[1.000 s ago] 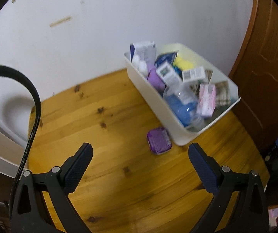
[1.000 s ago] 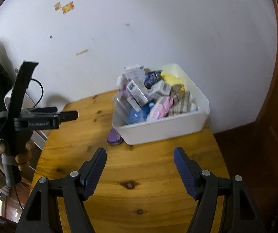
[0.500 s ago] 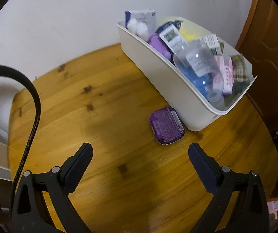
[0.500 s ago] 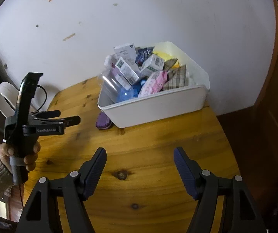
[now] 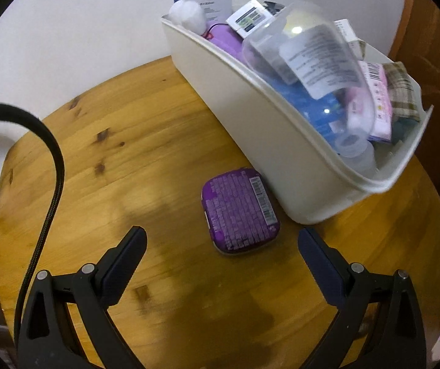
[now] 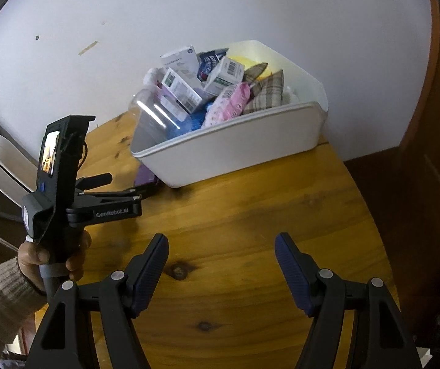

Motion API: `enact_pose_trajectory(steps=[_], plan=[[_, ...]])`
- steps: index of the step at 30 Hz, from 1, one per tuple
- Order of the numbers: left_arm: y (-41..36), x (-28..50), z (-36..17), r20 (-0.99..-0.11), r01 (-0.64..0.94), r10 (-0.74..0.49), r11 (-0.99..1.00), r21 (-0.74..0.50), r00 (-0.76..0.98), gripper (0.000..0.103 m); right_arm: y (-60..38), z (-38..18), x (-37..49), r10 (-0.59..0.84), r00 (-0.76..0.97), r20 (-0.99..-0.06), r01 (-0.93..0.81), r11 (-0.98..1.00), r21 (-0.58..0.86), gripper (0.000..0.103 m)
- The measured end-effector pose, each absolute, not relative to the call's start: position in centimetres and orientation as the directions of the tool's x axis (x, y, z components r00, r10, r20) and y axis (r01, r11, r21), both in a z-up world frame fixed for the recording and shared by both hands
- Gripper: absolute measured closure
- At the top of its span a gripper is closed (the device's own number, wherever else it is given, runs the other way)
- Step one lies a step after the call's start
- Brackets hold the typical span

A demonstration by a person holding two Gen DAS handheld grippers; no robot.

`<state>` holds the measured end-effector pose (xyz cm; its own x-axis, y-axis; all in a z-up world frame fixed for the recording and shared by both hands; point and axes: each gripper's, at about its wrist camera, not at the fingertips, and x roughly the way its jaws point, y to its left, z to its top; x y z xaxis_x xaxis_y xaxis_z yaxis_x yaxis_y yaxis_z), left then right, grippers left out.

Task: Organize objects
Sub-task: 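Withdraw both tools from the tray toward the purple tin, then lower the left tool onto the purple tin and close it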

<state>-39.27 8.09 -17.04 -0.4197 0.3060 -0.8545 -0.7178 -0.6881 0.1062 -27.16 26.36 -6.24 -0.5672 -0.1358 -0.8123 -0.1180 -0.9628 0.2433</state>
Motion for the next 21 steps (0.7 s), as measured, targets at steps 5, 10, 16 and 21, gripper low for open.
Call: enact_pose_trajectory(steps=[5,10,16,21], plan=[[8.5,-40.1,-17.7,-0.85,-0.687,0.274,-0.714,0.133,-0.45,0.004,26.5,-6.8,-27.5,-0.139,-0.556,-0.819,-0.123,-0.961,0.246,0.03],[8.1,-41.1,-18.2,-0.848,-0.666,0.249,-0.73,0.153,-0.467,0.004,26.5,-7.0,-27.7,-0.136,-0.553,-0.822,-0.122,-0.963,0.242,0.03],[7.5,-42.3,-17.9,-0.85,-0.654,0.238,-0.74,0.155,-0.471,0.004,26.4,-7.5,-27.9,-0.139,-0.546,-0.826,-0.118,-0.964,0.24,0.03],[7.7,-42.9,-17.7,-0.85,-0.66,0.241,-0.735,0.156,-0.468,0.004,26.4,-7.7,-28.2,-0.144,-0.541,-0.828,-0.113,-0.964,0.242,0.03]])
